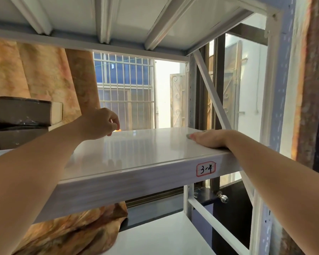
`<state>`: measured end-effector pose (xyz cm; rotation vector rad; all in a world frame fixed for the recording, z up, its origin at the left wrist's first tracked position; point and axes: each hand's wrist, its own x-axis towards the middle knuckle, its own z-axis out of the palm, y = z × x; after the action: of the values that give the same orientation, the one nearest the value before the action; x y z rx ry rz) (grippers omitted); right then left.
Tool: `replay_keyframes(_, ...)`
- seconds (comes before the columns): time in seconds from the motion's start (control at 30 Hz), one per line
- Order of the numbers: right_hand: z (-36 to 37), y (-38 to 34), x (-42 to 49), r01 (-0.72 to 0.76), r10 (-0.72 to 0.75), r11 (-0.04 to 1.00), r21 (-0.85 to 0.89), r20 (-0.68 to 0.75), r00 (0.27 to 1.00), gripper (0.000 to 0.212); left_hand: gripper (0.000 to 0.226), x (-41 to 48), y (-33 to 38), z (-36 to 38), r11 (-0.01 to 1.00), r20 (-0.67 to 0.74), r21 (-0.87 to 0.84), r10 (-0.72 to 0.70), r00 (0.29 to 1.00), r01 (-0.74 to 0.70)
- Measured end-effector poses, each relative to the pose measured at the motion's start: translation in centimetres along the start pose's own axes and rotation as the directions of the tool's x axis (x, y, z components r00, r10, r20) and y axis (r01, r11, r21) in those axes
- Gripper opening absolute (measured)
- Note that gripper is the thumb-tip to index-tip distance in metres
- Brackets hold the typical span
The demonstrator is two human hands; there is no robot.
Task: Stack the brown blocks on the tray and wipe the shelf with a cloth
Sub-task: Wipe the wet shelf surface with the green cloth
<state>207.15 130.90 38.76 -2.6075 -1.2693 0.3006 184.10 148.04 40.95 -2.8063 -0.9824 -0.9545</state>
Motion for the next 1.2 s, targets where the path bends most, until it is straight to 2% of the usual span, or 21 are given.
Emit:
replay_keyframes(0.13,1.0,-1.7,-1.3,0.179,-0.178,0.983,-0.048,0.013,0.984,0.063,0.02,0.3,0.3,0.2,1.0,-0.02,0.004,0.009,1.0,-0.009)
replay_keyframes(0.3,3.6,-6.1,-4.1,0.468,-0.47,0.875,-0.123,0.019,0.883,0.065,0.019,0.1,0.7,0.3,0.998,-0.045,0.008,0.064,0.997,-0.064)
replay_keyframes(0.43,4.2,-9.7,-7.9,0.515,-0.516,0.836,-0.188,0.051,0.855,0.062,0.022,0.1,0.4,-0.2,0.999,-0.136,-0.023,0.023,0.99,-0.026)
replay_keyframes(0.6,7.5,-14.8,-10.4,0.629,-0.662,0.717,-0.302,-0.01,0.75,0.067,0.022,-0.4,-0.3,-0.6,0.998,-0.085,-0.056,-0.033,0.996,0.028)
replay_keyframes(0.73,7.5,-14.2,-7.8,0.693,-0.716,0.687,-0.217,-0.044,0.696,0.065,0.02,-0.7,-0.5,-0.7,0.998,-0.05,-0.004,-0.058,0.997,0.058)
replay_keyframes(0.77,7.2,-13.5,-7.0,0.697,-0.717,0.687,-0.205,-0.036,0.696,0.066,0.02,-0.7,-0.2,-0.7,0.999,-0.051,0.001,-0.046,0.998,0.046)
replay_keyframes(0.83,6.2,-11.4,-5.7,0.653,-0.668,0.737,-0.174,-0.034,0.744,0.067,0.019,-0.7,0.9,-0.5,1.0,-0.057,0.0,0.017,0.998,-0.017)
replay_keyframes(0.97,3.4,-6.0,-5.3,0.54,-0.553,0.809,-0.233,0.01,0.833,0.048,0.02,-1.0,3.2,0.0,0.987,-0.046,0.07,0.148,0.988,-0.145)
replay_keyframes(1.1,1.2,-0.8,-3.6,0.362,-0.38,0.894,-0.264,-0.02,0.925,0.049,0.019,-0.9,4.6,1.1,0.972,0.0,0.092,0.218,0.976,-0.217)
replay_keyframes(1.2,0.1,2.4,-1.5,0.171,-0.185,0.96,-0.221,-0.042,0.982,0.045,0.02,-0.2,5.6,1.9,0.958,0.035,0.082,0.274,0.961,-0.276)
